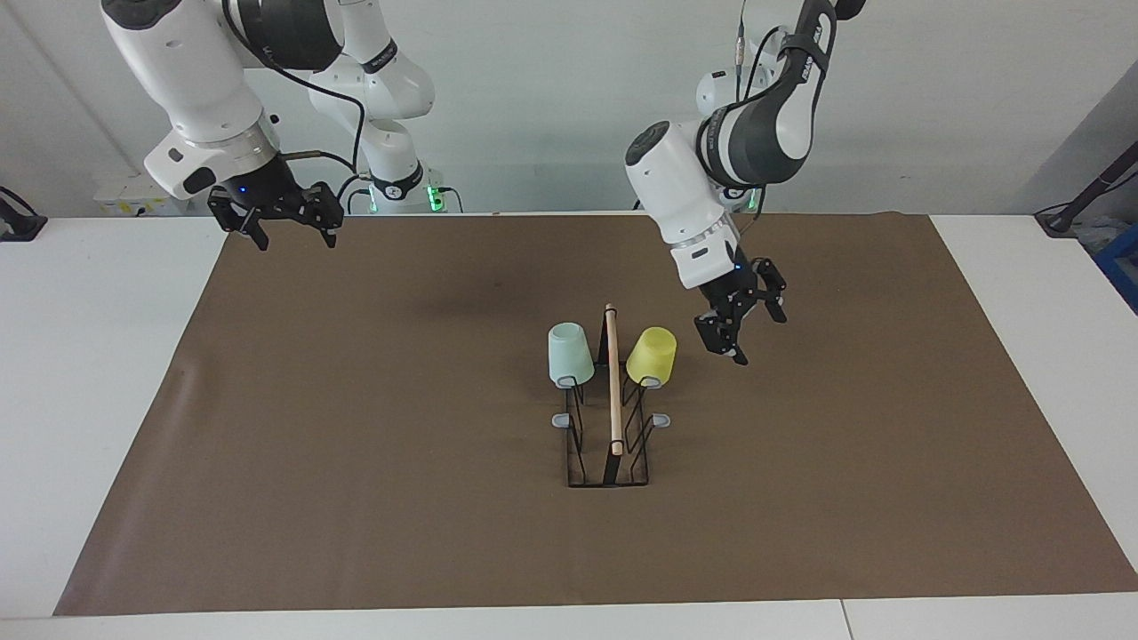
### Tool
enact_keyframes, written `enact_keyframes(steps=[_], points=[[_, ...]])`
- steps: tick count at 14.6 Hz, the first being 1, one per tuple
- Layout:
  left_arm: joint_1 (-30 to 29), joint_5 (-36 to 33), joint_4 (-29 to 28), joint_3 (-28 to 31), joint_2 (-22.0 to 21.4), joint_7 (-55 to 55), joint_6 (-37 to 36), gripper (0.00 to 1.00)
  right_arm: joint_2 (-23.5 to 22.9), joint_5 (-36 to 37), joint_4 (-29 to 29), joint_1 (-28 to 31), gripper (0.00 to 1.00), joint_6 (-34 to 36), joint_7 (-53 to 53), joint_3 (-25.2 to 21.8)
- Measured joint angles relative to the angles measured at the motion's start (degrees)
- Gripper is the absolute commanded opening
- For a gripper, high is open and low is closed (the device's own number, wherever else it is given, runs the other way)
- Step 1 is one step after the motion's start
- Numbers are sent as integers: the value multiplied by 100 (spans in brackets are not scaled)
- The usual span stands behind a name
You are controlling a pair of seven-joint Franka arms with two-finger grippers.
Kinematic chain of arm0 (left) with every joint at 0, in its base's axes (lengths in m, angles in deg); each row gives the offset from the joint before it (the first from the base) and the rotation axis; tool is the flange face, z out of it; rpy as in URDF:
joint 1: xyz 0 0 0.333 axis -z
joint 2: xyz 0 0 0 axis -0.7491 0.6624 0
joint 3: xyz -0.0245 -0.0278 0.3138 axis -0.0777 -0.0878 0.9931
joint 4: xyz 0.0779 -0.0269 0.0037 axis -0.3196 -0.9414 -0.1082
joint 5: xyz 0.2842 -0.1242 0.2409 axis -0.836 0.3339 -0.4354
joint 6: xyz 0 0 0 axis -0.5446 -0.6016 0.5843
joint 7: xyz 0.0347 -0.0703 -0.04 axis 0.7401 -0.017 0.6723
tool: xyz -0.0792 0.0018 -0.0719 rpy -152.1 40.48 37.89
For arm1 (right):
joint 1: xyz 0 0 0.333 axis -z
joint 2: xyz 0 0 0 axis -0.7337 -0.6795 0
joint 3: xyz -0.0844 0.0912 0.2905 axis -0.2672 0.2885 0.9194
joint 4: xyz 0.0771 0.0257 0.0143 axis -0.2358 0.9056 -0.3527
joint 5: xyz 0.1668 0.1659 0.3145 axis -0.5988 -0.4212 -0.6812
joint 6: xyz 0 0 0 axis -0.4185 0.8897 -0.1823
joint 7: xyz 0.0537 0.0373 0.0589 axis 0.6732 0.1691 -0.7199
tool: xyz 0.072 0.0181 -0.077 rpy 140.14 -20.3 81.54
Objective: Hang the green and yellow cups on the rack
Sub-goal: 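Open the left gripper and withdraw it from the rack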
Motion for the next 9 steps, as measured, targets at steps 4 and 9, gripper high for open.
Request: enact_keyframes(steps=[4, 9], points=[[10, 1036, -16, 685, -302, -1641, 332, 100, -61, -26, -286, -4, 100, 165, 0, 2], [18, 2837, -150, 1667, -928, -4077, 655, 100, -87, -27, -291, -7, 100, 165, 0, 15]])
